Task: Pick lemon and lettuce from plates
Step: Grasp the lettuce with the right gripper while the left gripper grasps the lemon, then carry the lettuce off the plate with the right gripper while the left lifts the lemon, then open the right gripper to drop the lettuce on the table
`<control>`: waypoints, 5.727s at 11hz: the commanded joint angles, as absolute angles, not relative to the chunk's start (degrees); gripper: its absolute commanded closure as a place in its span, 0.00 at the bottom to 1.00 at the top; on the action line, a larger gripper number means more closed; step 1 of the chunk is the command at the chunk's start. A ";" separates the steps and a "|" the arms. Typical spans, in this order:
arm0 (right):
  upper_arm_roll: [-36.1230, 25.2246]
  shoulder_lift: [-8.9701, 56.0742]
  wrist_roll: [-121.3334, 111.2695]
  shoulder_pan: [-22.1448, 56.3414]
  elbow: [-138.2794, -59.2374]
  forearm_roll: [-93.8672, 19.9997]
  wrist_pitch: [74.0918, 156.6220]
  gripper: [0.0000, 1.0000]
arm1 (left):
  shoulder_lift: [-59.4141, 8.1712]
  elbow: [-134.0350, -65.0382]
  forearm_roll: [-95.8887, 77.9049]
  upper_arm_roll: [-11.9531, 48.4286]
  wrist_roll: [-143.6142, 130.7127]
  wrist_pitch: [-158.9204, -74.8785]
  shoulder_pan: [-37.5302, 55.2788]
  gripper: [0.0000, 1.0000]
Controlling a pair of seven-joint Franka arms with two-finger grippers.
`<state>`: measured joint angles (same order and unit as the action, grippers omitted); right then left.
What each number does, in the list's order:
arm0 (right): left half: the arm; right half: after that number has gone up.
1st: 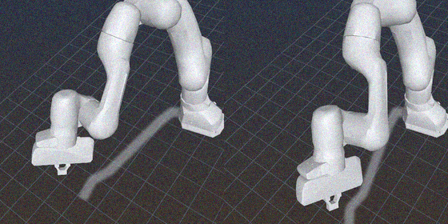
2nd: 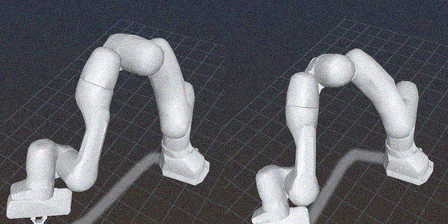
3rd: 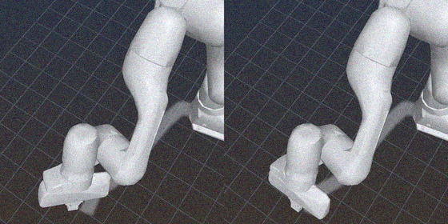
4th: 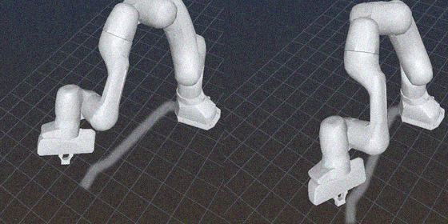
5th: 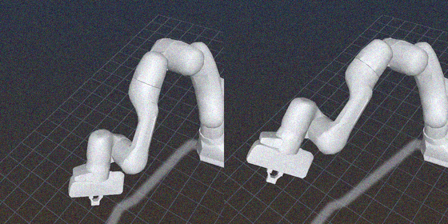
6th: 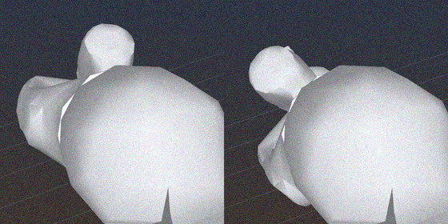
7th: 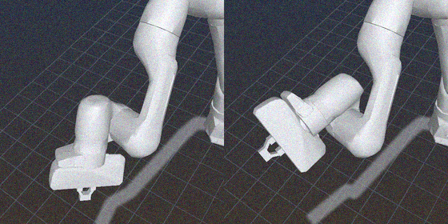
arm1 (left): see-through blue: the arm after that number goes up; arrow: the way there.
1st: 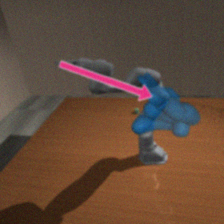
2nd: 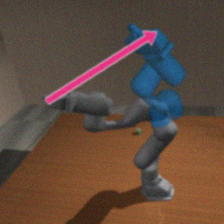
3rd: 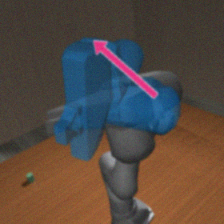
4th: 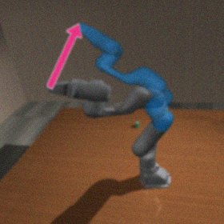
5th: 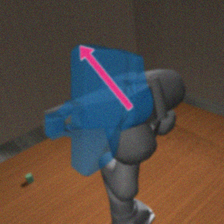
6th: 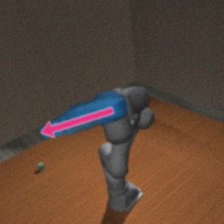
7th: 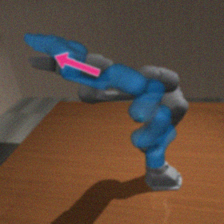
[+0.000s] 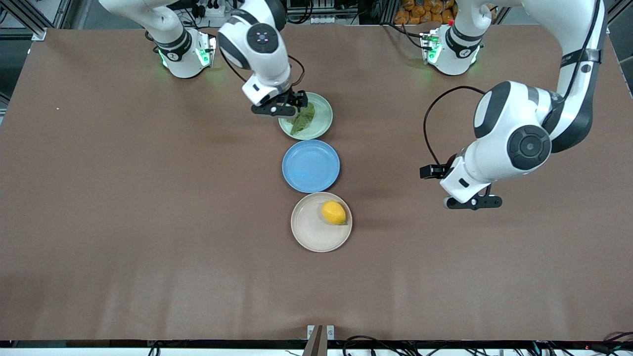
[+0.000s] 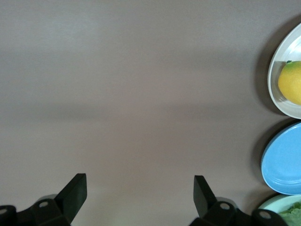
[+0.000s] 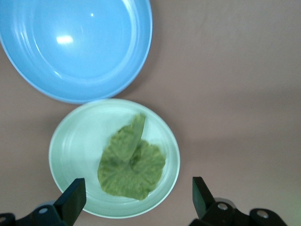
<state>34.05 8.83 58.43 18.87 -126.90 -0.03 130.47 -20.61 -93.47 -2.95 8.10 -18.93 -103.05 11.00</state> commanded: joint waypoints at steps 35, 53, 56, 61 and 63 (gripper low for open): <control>27.00 12.02 18.64 -17.76 -116.10 2.29 123.99 1.00 | -41.41 -80.07 1.67 -0.88 -57.35 -122.92 33.06 1.00; 5.54 16.64 16.35 -5.72 -114.35 1.24 130.90 0.00 | -25.65 -107.23 1.67 -0.53 -10.55 -126.12 7.65 1.00; 5.01 12.58 16.87 -5.45 -108.22 -1.58 118.69 0.00 | -28.38 -106.17 1.76 -0.62 -7.39 -126.56 6.16 1.00; 4.92 8.36 13.12 -5.71 -99.23 -1.05 108.98 0.00 | -30.59 -106.26 1.76 -0.62 -6.16 -127.18 6.50 0.14; 4.83 6.78 10.82 -5.80 -98.44 -1.58 108.98 0.00 | -30.59 -106.26 1.76 -0.62 -5.54 -127.18 6.33 0.00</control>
<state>5.62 8.63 14.00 -6.25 -99.14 -0.21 109.69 -30.37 -107.06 0.48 -0.91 -6.87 -127.20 6.78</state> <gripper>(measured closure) 0.000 0.128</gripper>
